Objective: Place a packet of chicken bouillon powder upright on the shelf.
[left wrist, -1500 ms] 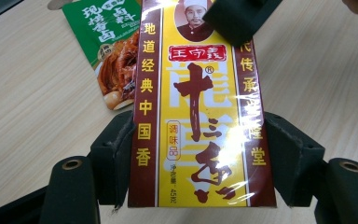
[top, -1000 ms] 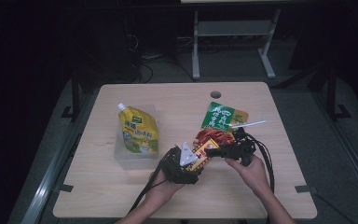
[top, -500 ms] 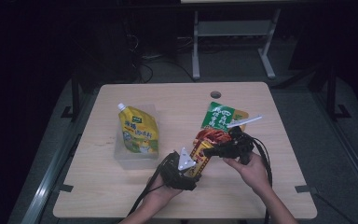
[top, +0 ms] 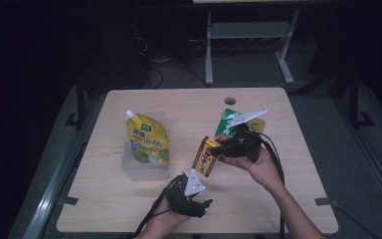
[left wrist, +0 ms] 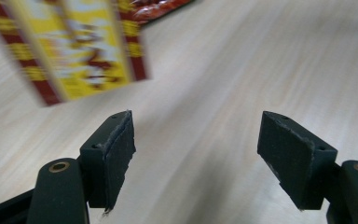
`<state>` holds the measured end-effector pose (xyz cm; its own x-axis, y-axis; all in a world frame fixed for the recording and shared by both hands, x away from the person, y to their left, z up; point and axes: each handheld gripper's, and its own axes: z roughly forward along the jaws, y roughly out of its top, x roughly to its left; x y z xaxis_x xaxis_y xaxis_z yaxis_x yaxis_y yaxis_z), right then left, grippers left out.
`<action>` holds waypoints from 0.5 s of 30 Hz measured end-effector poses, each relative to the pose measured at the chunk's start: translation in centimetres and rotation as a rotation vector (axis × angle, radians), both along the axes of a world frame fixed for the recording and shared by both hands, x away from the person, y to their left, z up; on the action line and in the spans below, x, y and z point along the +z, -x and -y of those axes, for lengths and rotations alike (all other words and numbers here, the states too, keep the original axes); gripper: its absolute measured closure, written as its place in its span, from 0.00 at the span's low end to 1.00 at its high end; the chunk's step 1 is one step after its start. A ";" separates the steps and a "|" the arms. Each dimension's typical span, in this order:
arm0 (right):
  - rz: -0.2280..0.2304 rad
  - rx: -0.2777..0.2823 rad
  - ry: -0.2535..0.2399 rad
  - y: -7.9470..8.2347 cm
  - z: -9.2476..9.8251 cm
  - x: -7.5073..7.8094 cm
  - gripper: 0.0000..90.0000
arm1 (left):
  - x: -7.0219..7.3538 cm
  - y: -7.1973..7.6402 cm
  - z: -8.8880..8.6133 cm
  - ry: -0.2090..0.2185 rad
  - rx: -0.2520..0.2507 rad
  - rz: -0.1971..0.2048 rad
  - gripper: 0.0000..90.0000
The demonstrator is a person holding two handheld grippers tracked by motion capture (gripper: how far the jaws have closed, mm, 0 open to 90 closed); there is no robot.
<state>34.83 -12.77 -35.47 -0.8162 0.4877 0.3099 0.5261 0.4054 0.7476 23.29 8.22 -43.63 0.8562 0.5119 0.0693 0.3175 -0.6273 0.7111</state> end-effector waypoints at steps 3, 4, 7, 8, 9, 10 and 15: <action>0.024 0.038 0.006 -0.3 -1.0 0.8 0.75 | -0.3 0.3 0.0 0.018 -0.011 -0.011 0.29; 0.026 0.051 0.006 -0.4 -1.3 1.0 0.75 | -0.4 0.2 -0.1 0.021 -0.009 -0.016 0.29; 0.048 0.082 0.017 -0.5 -2.4 1.7 0.75 | -0.5 0.2 -0.3 0.031 -0.007 -0.020 0.28; 0.060 0.093 0.016 -0.6 -2.7 1.9 0.75 | -0.5 0.2 -0.4 0.032 -0.006 -0.018 0.28; 0.065 0.103 0.018 -0.6 -3.0 2.2 0.75 | -0.5 0.3 -0.4 0.036 -0.005 -0.017 0.28; 0.072 0.113 0.018 -0.7 -3.3 2.4 0.75 | -0.4 0.2 -0.5 0.036 -0.006 -0.017 0.28; 0.113 0.167 0.023 -0.9 -4.8 3.4 0.75 | -0.3 0.3 -0.7 0.040 -0.008 -0.005 0.28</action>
